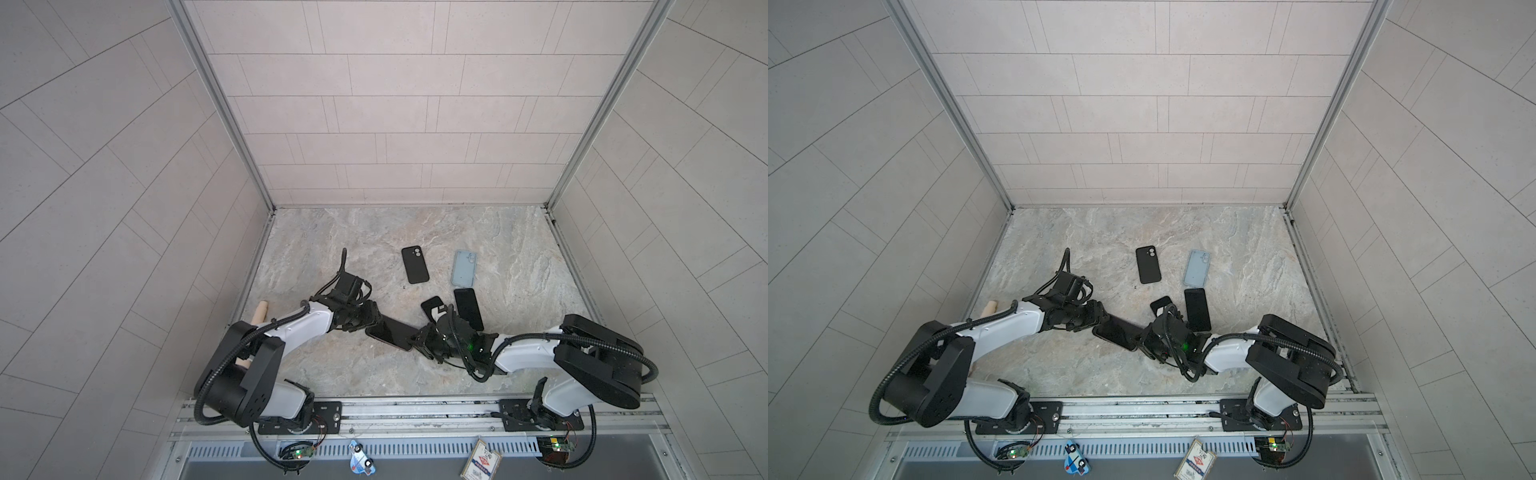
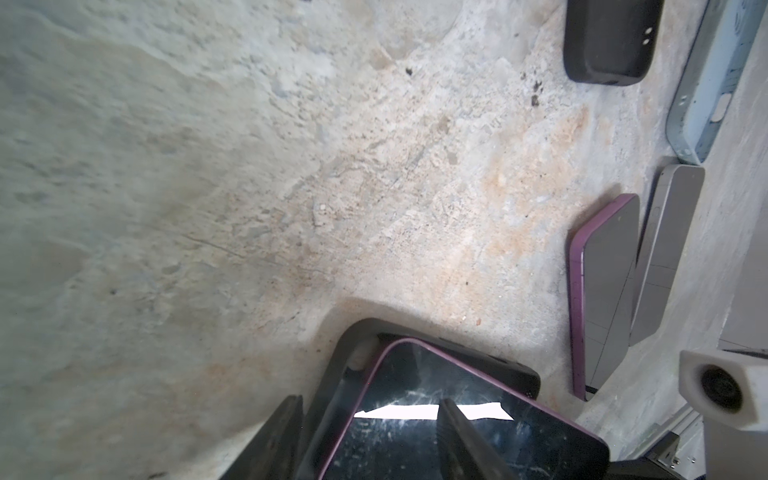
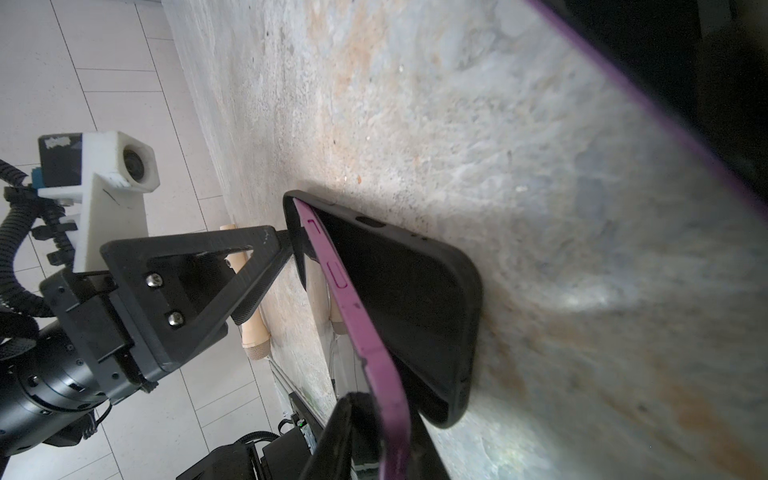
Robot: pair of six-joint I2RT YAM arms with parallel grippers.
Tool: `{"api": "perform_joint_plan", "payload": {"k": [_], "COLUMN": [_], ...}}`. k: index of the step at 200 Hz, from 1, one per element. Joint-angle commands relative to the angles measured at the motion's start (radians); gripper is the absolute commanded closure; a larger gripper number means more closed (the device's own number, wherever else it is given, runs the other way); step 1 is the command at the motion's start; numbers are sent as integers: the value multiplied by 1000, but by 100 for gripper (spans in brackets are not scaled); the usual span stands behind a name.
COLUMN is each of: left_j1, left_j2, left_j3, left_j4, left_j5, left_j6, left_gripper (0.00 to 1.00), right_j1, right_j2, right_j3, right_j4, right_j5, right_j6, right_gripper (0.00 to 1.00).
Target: Put the phone into the phone case
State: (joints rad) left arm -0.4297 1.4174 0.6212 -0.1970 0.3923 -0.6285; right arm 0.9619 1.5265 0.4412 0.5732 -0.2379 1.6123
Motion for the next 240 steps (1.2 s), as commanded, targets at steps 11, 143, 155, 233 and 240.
{"api": "perform_joint_plan", "payload": {"k": [11, 143, 155, 233, 240], "left_j1": [3, 3, 2, 3, 2], "left_j2": [49, 74, 75, 32, 27], "left_j3": [-30, -73, -74, -103, -116], "left_j4": [52, 116, 114, 111, 125], "left_j5": [55, 105, 105, 93, 101], "left_j6": [-15, -56, -56, -69, -82], "left_gripper": [41, 42, 42, 41, 41], "right_j1": [0, -14, -13, -14, -14], "right_j2": [13, 80, 82, 38, 25], "right_j3": [20, 41, 39, 48, 59], "right_j4": [-1, 40, 43, -41, -85], "right_j5": [-13, -40, -40, -26, -23], "right_j6": [31, 49, 50, 5, -12], "right_gripper": [78, 75, 70, 14, 10]}}
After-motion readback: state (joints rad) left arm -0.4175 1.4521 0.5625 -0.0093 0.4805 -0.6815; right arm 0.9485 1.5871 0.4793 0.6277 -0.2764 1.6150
